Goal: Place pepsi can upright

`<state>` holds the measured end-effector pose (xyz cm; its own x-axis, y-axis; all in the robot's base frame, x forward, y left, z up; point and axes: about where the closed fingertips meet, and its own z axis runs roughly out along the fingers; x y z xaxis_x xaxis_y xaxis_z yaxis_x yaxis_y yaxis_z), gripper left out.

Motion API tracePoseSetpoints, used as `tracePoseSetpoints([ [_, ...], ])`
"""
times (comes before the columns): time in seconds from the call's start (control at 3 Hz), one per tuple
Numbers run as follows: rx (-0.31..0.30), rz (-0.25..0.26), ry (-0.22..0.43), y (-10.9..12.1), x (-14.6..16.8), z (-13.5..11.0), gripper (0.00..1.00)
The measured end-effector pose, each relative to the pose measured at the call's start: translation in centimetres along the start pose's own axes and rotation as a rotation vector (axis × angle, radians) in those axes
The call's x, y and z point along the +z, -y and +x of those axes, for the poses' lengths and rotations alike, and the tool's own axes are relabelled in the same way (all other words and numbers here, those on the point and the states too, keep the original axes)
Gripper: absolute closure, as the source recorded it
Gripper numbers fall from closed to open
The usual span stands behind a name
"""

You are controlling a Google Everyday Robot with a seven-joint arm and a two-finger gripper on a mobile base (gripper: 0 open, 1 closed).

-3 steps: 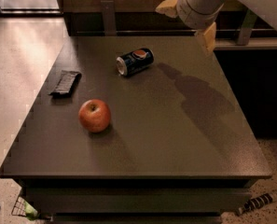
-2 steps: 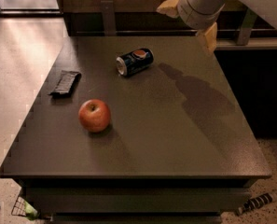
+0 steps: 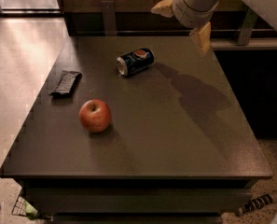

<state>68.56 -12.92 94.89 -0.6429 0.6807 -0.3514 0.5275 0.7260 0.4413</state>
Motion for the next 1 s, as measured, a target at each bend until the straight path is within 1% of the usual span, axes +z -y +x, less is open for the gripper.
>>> tracePoseSetpoints([
  [0.33, 0.062, 0.062, -0.076, -2.2, 0.1, 2.1, 0.0],
  [0.67, 0.101, 0.091, -0.115, -3.1, 0.4, 3.2, 0.0],
  [1.0, 0.167, 0.087, -0.246, -3.6, 3.0, 5.4, 0.0],
])
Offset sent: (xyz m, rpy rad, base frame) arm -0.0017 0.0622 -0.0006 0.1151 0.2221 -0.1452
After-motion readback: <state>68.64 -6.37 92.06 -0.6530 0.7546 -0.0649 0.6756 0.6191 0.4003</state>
